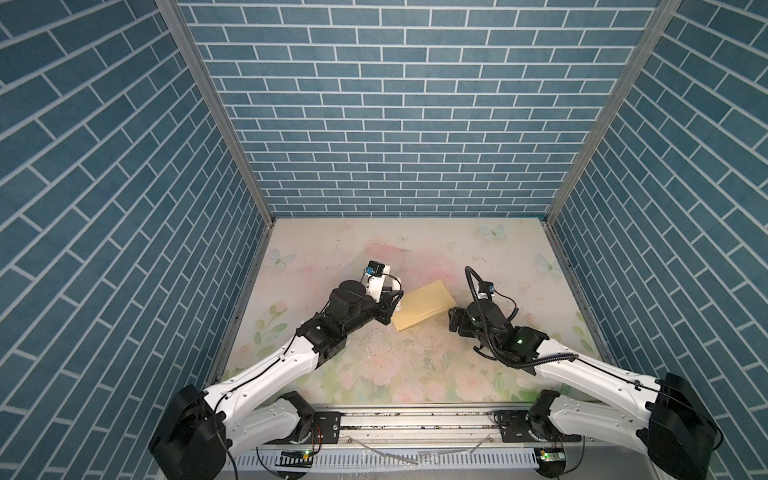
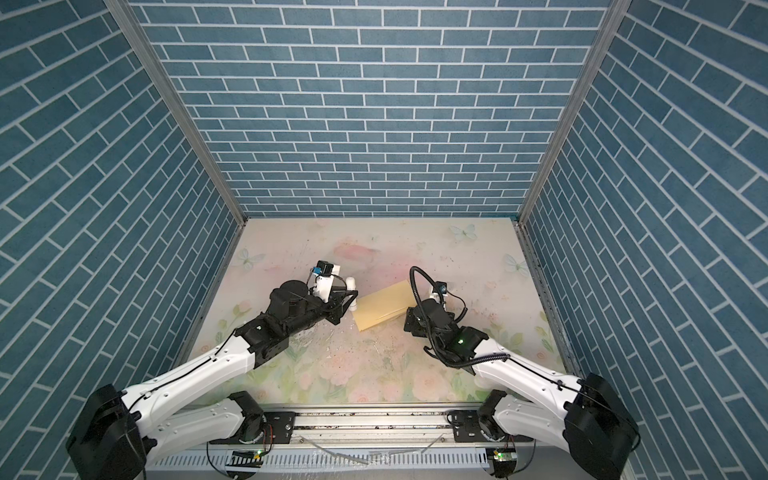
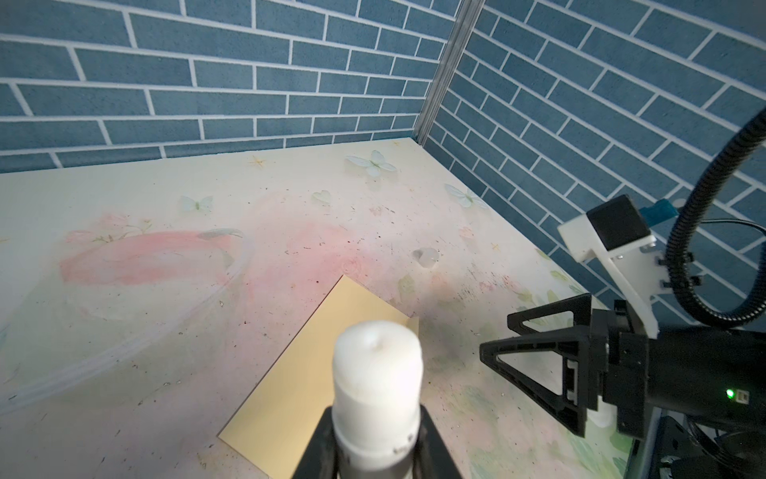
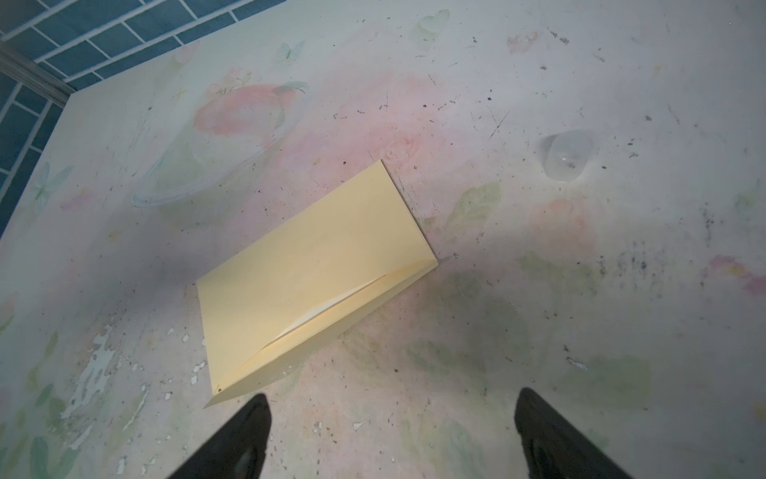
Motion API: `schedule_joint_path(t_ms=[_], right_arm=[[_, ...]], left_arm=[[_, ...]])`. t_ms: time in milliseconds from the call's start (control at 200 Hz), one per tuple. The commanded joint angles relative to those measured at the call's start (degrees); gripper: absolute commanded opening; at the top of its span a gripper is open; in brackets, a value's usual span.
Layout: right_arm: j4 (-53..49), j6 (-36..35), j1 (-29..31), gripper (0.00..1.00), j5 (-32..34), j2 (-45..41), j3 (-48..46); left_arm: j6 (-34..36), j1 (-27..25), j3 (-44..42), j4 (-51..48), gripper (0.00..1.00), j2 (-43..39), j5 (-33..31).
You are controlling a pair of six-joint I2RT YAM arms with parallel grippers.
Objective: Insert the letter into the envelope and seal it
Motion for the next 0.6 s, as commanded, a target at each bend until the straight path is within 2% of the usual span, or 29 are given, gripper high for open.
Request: schedule_joint_path(t_ms=[0, 335, 595], right_arm=[[-5.97, 10.73, -0.15, 0.91, -1.1, 3.28, 4.48], [-1.36, 19.61, -0.15, 0.85, -5.01, 14.31, 9.13], [0.65, 23.93, -0.14, 0.72, -6.02, 21.19, 12.24]], left_arm=[[0.71, -0.12, -0.58, 1.1, 0.0, 0.03, 0.55], [1.41, -0.11, -0.85, 0.99, 0.0, -0.19, 0.61], [1.85, -0.11, -1.02, 1.07, 0.0, -0.1, 0.7]])
